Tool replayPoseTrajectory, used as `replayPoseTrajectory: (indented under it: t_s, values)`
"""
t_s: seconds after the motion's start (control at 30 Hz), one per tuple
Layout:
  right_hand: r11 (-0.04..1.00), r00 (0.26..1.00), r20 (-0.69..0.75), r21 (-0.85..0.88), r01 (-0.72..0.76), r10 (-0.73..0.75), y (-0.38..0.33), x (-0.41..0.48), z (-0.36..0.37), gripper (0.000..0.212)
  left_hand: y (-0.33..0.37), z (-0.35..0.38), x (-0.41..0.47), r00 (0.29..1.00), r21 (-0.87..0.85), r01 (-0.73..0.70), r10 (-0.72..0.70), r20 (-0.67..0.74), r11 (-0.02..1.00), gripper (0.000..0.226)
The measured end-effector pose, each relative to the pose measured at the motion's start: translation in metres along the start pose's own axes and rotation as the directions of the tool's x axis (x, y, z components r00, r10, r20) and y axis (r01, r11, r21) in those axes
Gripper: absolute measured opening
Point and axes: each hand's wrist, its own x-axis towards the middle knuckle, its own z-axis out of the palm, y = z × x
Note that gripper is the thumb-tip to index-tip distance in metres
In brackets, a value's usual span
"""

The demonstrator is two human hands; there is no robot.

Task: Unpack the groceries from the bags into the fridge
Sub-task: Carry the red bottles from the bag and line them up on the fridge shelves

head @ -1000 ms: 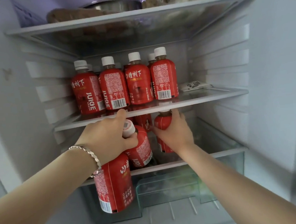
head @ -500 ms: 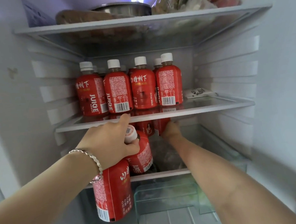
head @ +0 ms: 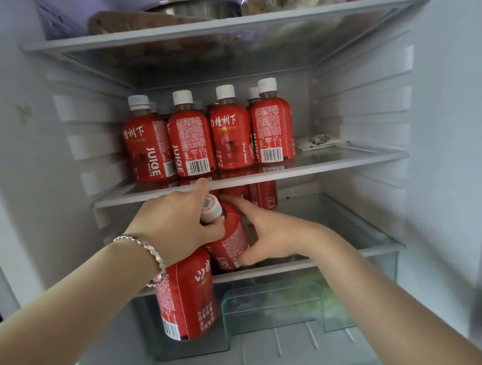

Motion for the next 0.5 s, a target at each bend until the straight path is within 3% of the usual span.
replayPoseTrajectory:
  t_s: [0.07,0.17,0.27,0.37,0.5]
  values:
    - [0.977,0.981,-0.144,0.151,0.152,-0.131,-0.011,-0.009,0.016,0.079,0.003,-0.001,0.0,0.999,0.028,-0.038,0.038,-0.003,0.999,0.035]
    - [0.952,0.886,-0.433,0.163,0.259,-0.167,-0.013,-0.013,0.03,0.056,0.008,-0.004,0.001,0.995,0.043,-0.095,0.097,-0.026,0.995,0.038]
    - [0.915,0.79,-0.611,0.295,0.275,-0.04,-0.006,-0.024,0.031,0.038,0.0,-0.01,0.001,0.99,-0.066,-0.046,0.037,-0.135,0.997,0.047]
    - [0.849,0.695,-0.699,0.462,0.257,0.17,0.006,-0.03,0.03,0.029,-0.005,-0.015,0.008,0.953,-0.095,0.014,-0.042,-0.3,0.995,0.034]
    - [0.856,0.691,-0.694,0.467,0.22,0.201,0.004,-0.029,0.031,0.031,0.0,-0.014,0.027,0.913,0.007,0.071,-0.062,-0.404,0.997,0.037]
